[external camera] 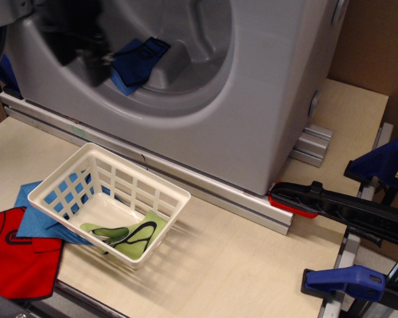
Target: Take clothes out of laundry machine
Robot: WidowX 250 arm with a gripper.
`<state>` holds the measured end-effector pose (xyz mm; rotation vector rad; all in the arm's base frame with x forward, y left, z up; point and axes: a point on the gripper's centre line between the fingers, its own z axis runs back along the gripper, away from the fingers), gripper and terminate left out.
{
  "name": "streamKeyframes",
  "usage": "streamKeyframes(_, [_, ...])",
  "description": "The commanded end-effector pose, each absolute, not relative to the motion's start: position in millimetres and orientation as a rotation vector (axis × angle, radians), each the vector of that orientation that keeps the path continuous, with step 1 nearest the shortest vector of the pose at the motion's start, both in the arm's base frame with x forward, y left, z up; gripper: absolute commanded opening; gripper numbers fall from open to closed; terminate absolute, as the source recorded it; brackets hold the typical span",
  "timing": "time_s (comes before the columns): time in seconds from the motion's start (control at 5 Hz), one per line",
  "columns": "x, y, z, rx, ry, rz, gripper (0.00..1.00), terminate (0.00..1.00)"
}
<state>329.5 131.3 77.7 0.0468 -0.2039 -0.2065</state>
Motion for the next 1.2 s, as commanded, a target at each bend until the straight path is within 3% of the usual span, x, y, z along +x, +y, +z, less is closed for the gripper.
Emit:
streamKeyframes(0.0, [380, 127, 77, 0.087, -0.28, -0.255, 1.0, 0.0])
streamKeyframes(0.2, [379, 139, 73, 0.129, -0.279, -0.267, 1.0, 0.0])
streamKeyframes(0.4, [382, 142, 58, 0.133, -0.249, -0.294, 0.0, 0.0])
streamKeyframes(0.8, [375, 151, 46, 0.161, -0.23, -0.253, 0.0, 0.0])
streamKeyframes(1.0, [373, 154, 58, 0.193, -0.281, -0.203, 0.0, 0.0])
